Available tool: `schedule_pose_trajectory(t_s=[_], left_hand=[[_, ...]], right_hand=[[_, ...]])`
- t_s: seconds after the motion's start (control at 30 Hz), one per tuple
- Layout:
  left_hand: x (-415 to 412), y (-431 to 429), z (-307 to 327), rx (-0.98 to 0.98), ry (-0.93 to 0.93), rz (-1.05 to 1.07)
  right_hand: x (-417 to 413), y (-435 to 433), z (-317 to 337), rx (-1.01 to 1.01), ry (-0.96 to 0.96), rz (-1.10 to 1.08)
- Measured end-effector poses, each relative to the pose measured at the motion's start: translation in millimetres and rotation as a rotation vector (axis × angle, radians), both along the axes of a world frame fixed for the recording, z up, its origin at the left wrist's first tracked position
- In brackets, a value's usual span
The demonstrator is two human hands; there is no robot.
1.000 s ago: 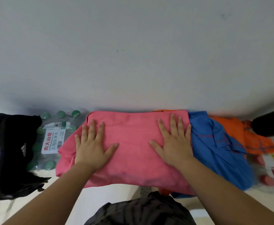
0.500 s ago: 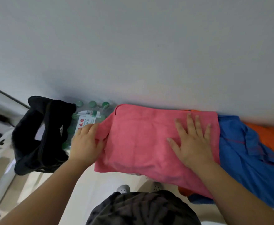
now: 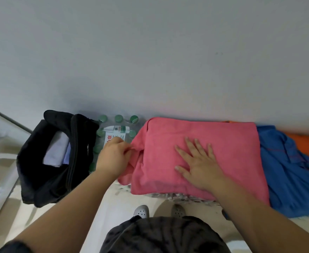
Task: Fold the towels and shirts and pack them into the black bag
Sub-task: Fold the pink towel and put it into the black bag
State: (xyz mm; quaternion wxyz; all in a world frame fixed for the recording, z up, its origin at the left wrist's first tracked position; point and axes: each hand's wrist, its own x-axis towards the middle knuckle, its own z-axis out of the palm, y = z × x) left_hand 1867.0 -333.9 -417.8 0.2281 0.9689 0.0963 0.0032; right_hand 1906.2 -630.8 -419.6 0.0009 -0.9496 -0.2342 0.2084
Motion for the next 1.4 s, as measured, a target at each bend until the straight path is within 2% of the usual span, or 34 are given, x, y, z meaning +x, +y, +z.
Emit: schedule_pose_trajectory(t_s=[0.07,0.17,0.23,0.3,0.37,0.47,0.53,0.73,0.9,1.07,1.2,1.4], left_hand=[[5.9,2.0,5.7,-0.099,-0.038,0.002],[12.9,6.1,17.7,-0.382,-0.073,0.130],[15.9,9.0,24.3,-0.536,-0.100,0.153],[17.4,9.0,32.2,-0.588,-0.126,0.070],[17.3,6.2,39.1,-0.584,-0.126,-0.049],[13.1,-2.6,40.5,-0.561,-0.098,-0.193],[9.5,-7.1,38.3,-0.544,-0.102,-0.213],[-6.3,-9.9,26.3,-0.478,-0.118,-0.082],[-20.5,0.6,9.6,-0.326,-0.019,-0.082],[-36.5,13.9,11.9,-0.366,-0.022,0.021],[-50.3,18.9,17.9,-0.427,0.023,0.121],[-63.6,19.5,17.3,-0.731,0.026,0.426]], right_hand=[[-0.6,9.6,8.7,0.069,0.012,-0.066],[-10.8,40.5,36.5,0.334,-0.011,-0.172],[-21.6,67.6,56.0,0.637,0.133,-0.265],[-31.2,93.8,71.5,0.917,0.335,-0.339],[-36.3,112.4,77.7,1.044,0.437,-0.377],[-36.6,129.1,78.3,1.038,0.419,-0.429],[-36.2,135.7,78.6,0.995,0.394,-0.471],[-33.7,139.3,83.2,0.864,0.261,-0.527],[-15.5,146.1,82.7,1.184,0.361,-0.678],[7.4,145.6,78.0,1.335,0.428,-0.798],[24.3,149.3,68.3,1.382,0.509,-0.846],[41.8,159.7,63.8,1.416,0.645,-0.807]])
